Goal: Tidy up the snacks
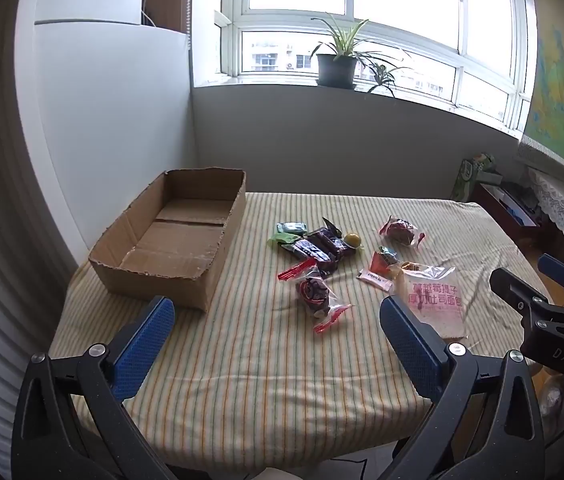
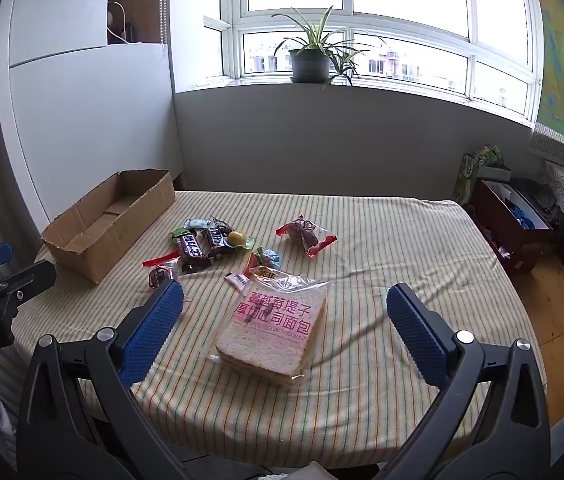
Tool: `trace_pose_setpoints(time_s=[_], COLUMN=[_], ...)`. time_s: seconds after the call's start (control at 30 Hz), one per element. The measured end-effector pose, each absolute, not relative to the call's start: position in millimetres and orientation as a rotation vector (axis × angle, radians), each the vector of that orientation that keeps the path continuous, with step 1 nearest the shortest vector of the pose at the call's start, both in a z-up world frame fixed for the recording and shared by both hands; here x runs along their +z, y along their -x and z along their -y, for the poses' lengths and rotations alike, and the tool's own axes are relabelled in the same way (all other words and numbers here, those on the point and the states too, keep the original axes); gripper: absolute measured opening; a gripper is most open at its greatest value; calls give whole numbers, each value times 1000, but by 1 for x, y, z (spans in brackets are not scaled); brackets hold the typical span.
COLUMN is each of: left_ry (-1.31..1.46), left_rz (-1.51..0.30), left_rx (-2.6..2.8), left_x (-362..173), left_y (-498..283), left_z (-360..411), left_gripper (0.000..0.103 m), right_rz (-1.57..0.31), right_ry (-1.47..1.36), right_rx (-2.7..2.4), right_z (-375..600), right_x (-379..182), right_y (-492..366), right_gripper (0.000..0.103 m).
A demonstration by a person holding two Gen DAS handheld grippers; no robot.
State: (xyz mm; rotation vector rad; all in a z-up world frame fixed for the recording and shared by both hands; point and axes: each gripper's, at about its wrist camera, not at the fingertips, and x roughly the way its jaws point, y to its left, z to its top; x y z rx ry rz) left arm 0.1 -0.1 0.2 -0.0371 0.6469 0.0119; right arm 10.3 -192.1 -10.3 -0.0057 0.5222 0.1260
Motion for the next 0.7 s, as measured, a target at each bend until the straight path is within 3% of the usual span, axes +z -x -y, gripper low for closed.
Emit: trace_pose_setpoints(time_s=[0.7], left_ry=[23], left_rz=[-638], left_rx=[13], left_x=[-6], left_y=[-2], left_z=[4], left_gripper=[102], right_rz=[-542], right_ry=[1], right_rx=[122], right_z=[197], right_x=[-18], right_y=[-16], right_gripper=[103])
